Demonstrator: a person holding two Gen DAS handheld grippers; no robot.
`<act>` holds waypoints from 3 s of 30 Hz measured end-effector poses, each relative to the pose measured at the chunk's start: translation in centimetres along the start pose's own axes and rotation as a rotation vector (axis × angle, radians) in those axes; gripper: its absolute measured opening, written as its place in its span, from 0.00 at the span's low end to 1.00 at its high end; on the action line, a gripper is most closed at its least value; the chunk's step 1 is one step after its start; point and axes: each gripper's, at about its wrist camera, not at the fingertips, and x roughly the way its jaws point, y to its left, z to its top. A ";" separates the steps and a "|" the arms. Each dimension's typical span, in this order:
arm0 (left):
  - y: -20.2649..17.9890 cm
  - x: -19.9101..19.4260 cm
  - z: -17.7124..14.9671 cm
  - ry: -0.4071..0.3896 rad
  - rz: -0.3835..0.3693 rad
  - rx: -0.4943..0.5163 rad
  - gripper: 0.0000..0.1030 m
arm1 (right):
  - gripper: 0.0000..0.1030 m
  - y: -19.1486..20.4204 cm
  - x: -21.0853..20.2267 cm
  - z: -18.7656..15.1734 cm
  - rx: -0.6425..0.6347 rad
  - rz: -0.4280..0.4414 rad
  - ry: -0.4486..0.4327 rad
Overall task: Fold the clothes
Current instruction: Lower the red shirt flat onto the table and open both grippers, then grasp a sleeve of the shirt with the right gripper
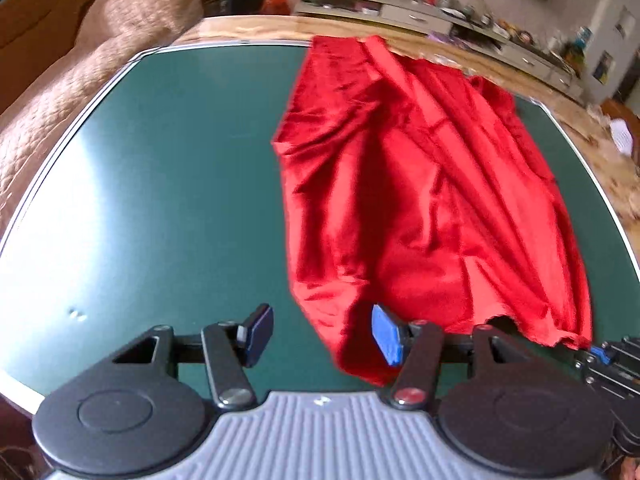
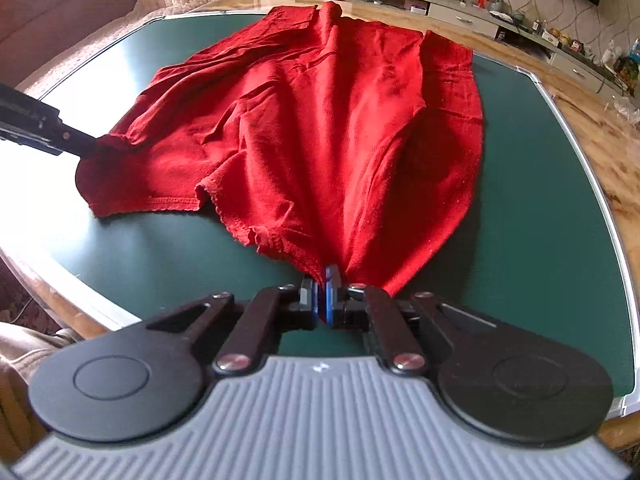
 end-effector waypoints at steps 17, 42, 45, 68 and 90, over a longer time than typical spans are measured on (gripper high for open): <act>4.8 0.8 -0.5 -0.038 -0.008 -0.137 0.06 | 0.06 0.0 -0.4 -0.1 -0.006 -0.003 -0.007; 6.1 -2.9 -2.8 -0.069 0.027 -0.118 0.10 | 0.39 -5.3 -3.9 3.3 0.050 0.286 0.082; 4.7 -4.7 -1.8 -0.127 0.020 -0.095 0.12 | 0.39 -8.8 -4.7 6.1 0.115 0.249 0.031; -3.8 4.5 2.3 0.004 -0.209 0.022 0.41 | 0.39 -26.9 21.4 27.2 0.479 0.081 -0.069; -7.3 4.0 1.0 -0.019 -0.174 0.123 0.41 | 0.08 -27.3 19.3 26.1 0.518 0.003 -0.104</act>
